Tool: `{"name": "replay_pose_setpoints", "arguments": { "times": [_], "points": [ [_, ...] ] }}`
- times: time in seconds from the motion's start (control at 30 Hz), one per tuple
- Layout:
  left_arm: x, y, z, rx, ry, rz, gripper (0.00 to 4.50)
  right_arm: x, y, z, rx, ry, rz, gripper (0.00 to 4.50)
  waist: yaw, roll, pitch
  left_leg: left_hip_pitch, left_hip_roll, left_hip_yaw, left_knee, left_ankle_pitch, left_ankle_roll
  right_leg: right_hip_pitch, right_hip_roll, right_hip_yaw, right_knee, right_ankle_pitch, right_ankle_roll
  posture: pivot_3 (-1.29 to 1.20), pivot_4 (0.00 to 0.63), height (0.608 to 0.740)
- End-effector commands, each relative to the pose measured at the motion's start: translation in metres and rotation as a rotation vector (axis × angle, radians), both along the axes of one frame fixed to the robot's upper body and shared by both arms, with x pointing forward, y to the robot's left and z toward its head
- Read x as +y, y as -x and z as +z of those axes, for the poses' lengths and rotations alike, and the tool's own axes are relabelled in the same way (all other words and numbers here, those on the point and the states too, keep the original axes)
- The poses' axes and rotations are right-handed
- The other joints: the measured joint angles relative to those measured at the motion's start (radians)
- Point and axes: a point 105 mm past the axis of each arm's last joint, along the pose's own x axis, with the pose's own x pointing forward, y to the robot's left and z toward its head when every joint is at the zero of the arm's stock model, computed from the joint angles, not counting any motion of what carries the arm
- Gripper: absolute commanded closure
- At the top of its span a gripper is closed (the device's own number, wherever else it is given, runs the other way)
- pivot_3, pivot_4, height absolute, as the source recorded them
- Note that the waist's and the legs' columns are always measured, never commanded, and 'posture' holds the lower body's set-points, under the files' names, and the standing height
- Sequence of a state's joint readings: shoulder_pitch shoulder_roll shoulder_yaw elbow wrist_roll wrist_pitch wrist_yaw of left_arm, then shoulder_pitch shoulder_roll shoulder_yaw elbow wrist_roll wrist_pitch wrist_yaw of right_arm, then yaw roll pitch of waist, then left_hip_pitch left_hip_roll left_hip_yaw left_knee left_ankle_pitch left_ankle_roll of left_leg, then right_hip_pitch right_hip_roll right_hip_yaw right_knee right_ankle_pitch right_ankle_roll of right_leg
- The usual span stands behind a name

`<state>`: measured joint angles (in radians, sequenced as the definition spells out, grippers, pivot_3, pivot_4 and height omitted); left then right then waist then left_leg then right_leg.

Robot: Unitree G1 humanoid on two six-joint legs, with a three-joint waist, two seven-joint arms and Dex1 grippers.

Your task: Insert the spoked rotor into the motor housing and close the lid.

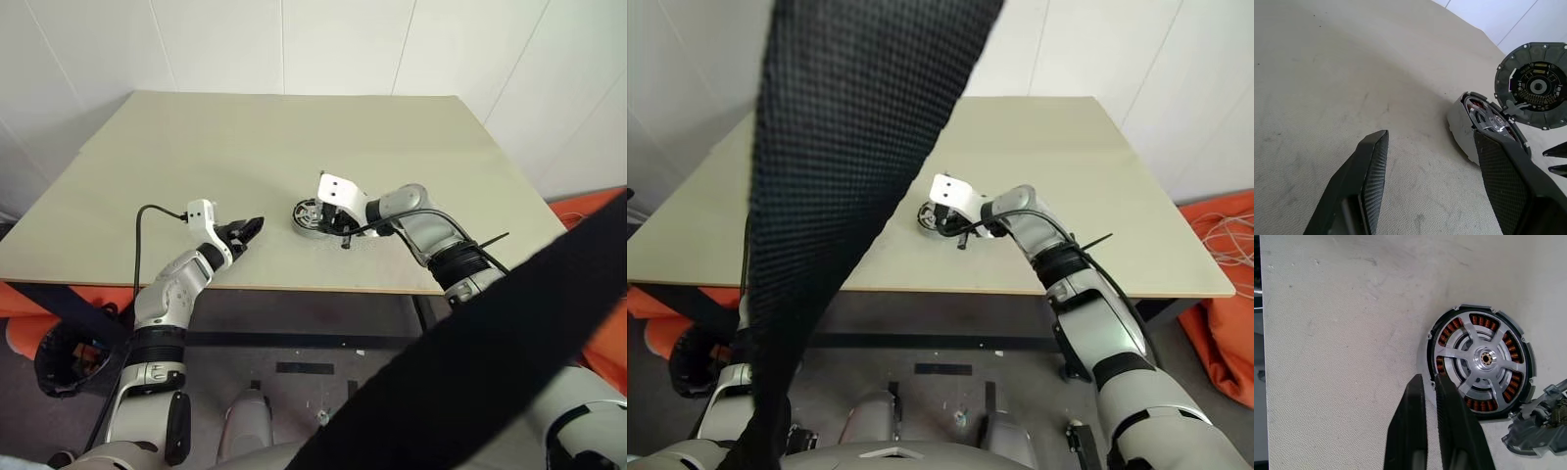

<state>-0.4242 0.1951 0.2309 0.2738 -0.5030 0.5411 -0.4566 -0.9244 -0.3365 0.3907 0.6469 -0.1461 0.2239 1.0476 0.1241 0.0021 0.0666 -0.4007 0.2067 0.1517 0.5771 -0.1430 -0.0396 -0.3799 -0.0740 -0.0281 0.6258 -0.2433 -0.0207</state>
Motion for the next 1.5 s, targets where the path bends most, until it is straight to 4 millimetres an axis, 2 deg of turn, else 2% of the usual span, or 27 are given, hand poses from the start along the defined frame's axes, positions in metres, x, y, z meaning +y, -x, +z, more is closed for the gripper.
{"name": "replay_pose_setpoints", "arguments": {
  "times": [0.03, 0.07, 0.3, 0.7, 0.83, 0.93, 1.17, 1.5],
  "points": [
    [0.002, -0.003, 0.015, -0.062, -0.007, 0.006, 1.52, 0.002, -0.007, 0.011, -0.037, -0.022, -0.019, 2.89, 0.000, 0.000, 0.000, 0.000, 0.000, 0.000, 0.000, 0.000, 0.000, 0.000, 0.000, 0.000, 0.000, 0.000, 0.000, 0.00, 0.000, 0.740],
    [0.003, -0.003, 0.016, -0.062, -0.008, 0.007, 1.52, 0.002, -0.008, 0.010, -0.038, -0.019, -0.025, 2.57, 0.001, 0.000, 0.000, 0.000, 0.000, 0.000, 0.000, 0.000, 0.000, 0.000, 0.000, 0.000, 0.000, 0.000, 0.000, 0.00, 0.000, 0.740],
    [0.004, -0.003, 0.016, -0.062, -0.012, 0.010, 1.52, 0.004, -0.012, 0.007, -0.026, -0.037, -0.055, 2.57, 0.000, 0.000, 0.000, 0.000, 0.000, 0.000, 0.000, 0.000, 0.000, 0.000, 0.000, 0.000, 0.000, 0.000, 0.000, 0.00, 0.000, 0.740],
    [0.007, -0.003, 0.017, -0.063, -0.018, 0.017, 1.52, 0.012, -0.018, -0.013, 0.023, -0.051, -0.119, 2.57, -0.003, 0.000, 0.000, 0.001, 0.000, 0.000, 0.000, 0.000, 0.000, 0.000, 0.000, 0.000, 0.001, 0.000, 0.000, 0.00, 0.000, 0.740],
    [0.008, -0.003, 0.017, -0.064, -0.018, 0.021, 1.52, 0.012, -0.019, -0.011, 0.023, -0.057, -0.118, 3.39, -0.002, 0.000, 0.000, 0.001, 0.000, 0.000, 0.000, 0.000, 0.000, 0.000, 0.000, 0.000, 0.002, 0.000, 0.000, 0.00, 0.000, 0.740],
    [0.007, -0.004, 0.017, -0.064, -0.017, 0.022, 1.52, 0.011, -0.020, -0.007, 0.017, -0.060, -0.117, 4.40, 0.000, 0.000, 0.000, 0.001, 0.000, 0.000, 0.000, 0.000, 0.000, 0.000, 0.000, 0.000, 0.002, 0.000, 0.000, 0.00, 0.000, 0.740],
    [0.005, -0.004, 0.016, -0.065, -0.013, 0.021, 1.52, 0.013, -0.020, 0.002, 0.017, -0.073, -0.122, 4.48, 0.000, 0.000, 0.000, 0.001, 0.000, 0.000, 0.000, 0.000, 0.000, 0.000, 0.000, 0.000, 0.002, 0.000, 0.000, 0.00, 0.000, 0.740],
    [0.004, -0.004, 0.015, -0.060, -0.011, 0.021, 1.52, 0.041, -0.018, 0.040, 0.171, -0.274, -0.247, 4.48, 0.000, 0.000, 0.000, -0.004, 0.000, 0.000, 0.000, 0.000, 0.000, -0.006, 0.001, 0.000, 0.001, 0.000, 0.000, 0.00, 0.000, 0.740]
  ]
}}
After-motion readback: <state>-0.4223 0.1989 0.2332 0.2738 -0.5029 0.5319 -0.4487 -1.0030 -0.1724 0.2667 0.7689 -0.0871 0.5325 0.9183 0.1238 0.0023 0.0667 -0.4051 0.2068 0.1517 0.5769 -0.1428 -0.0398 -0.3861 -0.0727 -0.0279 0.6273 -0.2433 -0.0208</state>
